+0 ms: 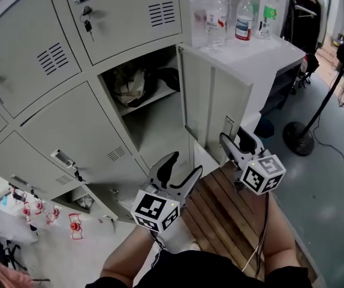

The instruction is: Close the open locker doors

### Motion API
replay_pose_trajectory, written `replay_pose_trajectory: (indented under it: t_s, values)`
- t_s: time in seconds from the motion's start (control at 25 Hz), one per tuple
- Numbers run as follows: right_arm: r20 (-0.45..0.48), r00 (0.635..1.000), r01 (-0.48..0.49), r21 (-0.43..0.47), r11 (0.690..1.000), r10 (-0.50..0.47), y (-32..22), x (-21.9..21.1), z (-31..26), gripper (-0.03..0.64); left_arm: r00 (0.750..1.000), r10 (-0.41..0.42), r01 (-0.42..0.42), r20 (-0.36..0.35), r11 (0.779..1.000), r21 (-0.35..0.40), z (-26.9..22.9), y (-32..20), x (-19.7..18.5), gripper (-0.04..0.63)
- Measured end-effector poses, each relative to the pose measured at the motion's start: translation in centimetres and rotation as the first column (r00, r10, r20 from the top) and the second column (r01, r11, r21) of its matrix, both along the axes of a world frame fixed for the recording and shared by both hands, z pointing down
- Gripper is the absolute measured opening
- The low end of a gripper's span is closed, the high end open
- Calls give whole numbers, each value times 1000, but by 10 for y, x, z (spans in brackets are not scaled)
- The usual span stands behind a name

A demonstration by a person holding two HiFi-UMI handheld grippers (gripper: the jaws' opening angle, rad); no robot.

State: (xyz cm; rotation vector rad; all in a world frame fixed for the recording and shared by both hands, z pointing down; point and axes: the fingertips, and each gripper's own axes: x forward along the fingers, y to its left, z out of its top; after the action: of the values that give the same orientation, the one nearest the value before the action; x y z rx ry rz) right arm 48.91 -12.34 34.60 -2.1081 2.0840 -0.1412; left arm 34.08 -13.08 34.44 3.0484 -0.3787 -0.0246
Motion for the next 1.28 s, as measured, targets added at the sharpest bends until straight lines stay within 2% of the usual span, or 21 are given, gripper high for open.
replay_pose_trajectory:
  t_s: [0.24, 0.6, 1.04, 1.28]
  values:
    - [-1, 999, 38, 0, 999, -38, -8, -2, 0, 212, 999, -47, 47, 7, 999, 1, 1, -4, -10, 311]
    - [14, 997, 73, 14, 997, -73, -8, -10, -2, 128, 995, -103, 103, 3, 995, 7, -3, -2, -23, 311]
    - [-46, 979, 198, -2, 980, -197, -27, -69, -3, 164, 986, -165, 164, -17, 986, -5, -6, -12, -59, 311]
    - [-55, 970, 235, -8, 972, -235, -45, -107, -1, 181, 984, -179, 178, -27, 984, -11, -8, -27, -83, 310]
